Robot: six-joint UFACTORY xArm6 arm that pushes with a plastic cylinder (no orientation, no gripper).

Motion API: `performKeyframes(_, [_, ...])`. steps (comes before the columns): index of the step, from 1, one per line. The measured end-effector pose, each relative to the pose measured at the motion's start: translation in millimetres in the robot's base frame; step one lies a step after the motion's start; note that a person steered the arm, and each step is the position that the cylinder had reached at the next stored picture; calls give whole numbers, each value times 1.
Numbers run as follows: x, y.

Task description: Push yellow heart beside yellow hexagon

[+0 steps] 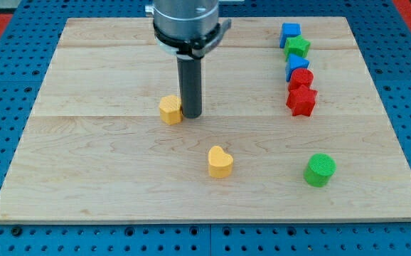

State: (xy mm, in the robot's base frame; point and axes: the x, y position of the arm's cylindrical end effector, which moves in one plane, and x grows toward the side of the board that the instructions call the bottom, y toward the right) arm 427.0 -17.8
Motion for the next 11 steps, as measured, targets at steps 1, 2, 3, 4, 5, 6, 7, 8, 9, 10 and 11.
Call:
performKeyframes(1, [11,82])
performKeyframes(2, [57,104])
performKeyframes(3, [104,98])
performKeyframes(4, [138,93])
performKeyframes(5, [125,20])
performKeyframes(6, [93,0])
performKeyframes(7, [61,12])
performKeyframes(8, [57,39])
performKeyframes(9, [48,73])
performKeyframes(10, [37,38])
performKeyframes(11, [21,27])
